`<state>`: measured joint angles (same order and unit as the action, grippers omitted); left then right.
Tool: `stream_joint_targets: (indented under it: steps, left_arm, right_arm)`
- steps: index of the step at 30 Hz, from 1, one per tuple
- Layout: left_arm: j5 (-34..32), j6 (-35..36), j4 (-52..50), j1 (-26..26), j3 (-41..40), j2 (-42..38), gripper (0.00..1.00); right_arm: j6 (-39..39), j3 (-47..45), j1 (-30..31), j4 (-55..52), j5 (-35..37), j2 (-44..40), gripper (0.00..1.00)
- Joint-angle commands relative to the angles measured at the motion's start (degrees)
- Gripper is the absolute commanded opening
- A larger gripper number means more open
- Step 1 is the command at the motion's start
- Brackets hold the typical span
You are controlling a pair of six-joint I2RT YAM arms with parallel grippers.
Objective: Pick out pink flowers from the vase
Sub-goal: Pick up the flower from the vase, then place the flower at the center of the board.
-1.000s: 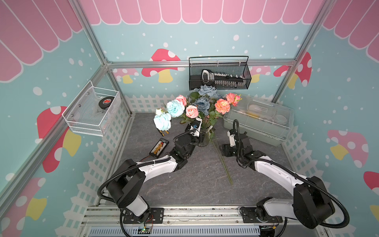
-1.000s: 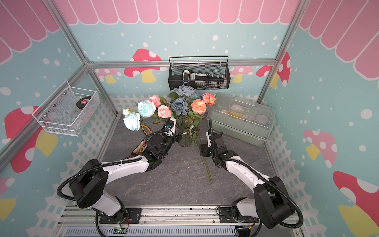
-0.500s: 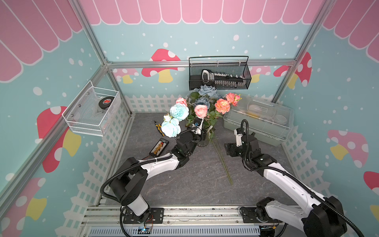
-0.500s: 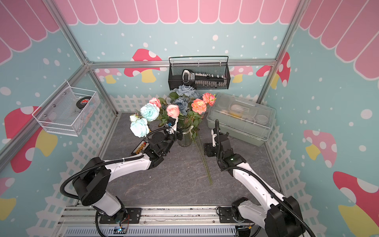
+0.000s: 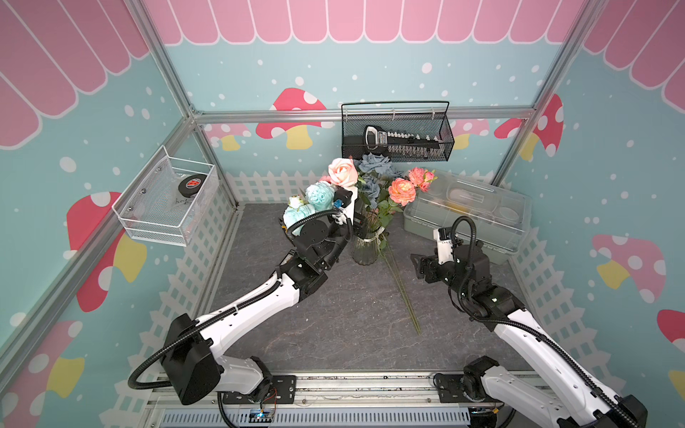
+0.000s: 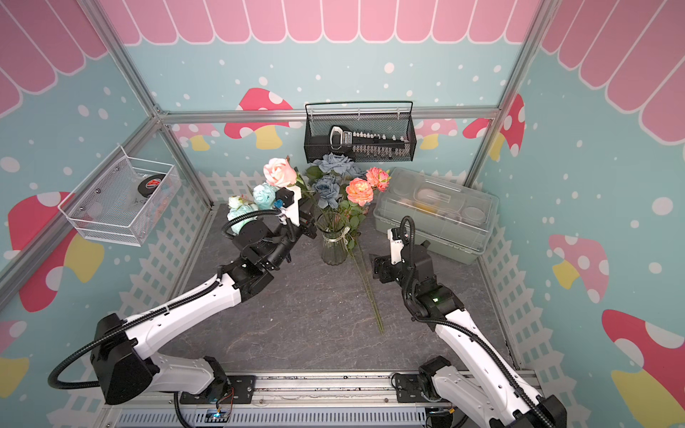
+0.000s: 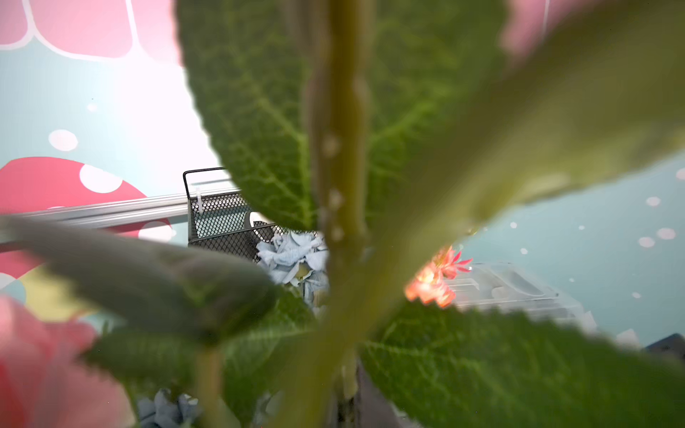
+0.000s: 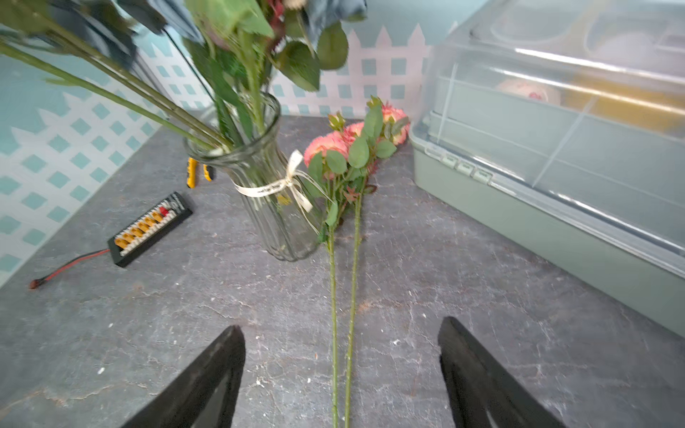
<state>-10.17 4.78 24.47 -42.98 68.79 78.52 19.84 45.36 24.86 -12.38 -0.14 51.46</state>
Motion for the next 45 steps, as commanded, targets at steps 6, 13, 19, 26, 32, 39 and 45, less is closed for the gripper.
stream_joint_targets:
  steps: [6,13,19,26,32,39,45]
  left_arm:
    - [6.5,-9.6,-29.5,0.9,17.1,1.3,0.00]
    - [13.1,-18.4,-32.4,4.7,18.4,-2.0,0.00]
    - [17.8,-22.5,-34.9,6.2,20.1,-1.2,0.00]
    - [28.5,-30.0,-34.8,9.1,22.1,0.8,0.00]
    - [29.7,-31.0,-34.6,9.3,22.4,0.0,0.00]
    - [21.8,-25.4,-38.9,10.3,24.4,-2.5,0.00]
    - [14.0,-19.5,-42.2,10.5,28.6,-2.9,0.00]
  right_arm:
    - [-1.3,-0.9,0.4,6.6,-14.1,-3.6,0.87]
    - [-0.2,-1.3,0.3,7.9,-19.6,-8.3,0.97]
    - [0.2,-0.1,0.6,10.3,-26.4,-7.5,0.97]
    - [-1.8,1.5,3.0,11.5,-26.9,-3.2,0.97]
    - [-4.8,4.3,5.4,11.8,-21.6,1.9,0.97]
    - [-6.2,7.9,5.9,11.4,-19.1,4.9,0.97]
    - [-6.1,8.9,6.2,12.0,-19.7,5.6,0.96]
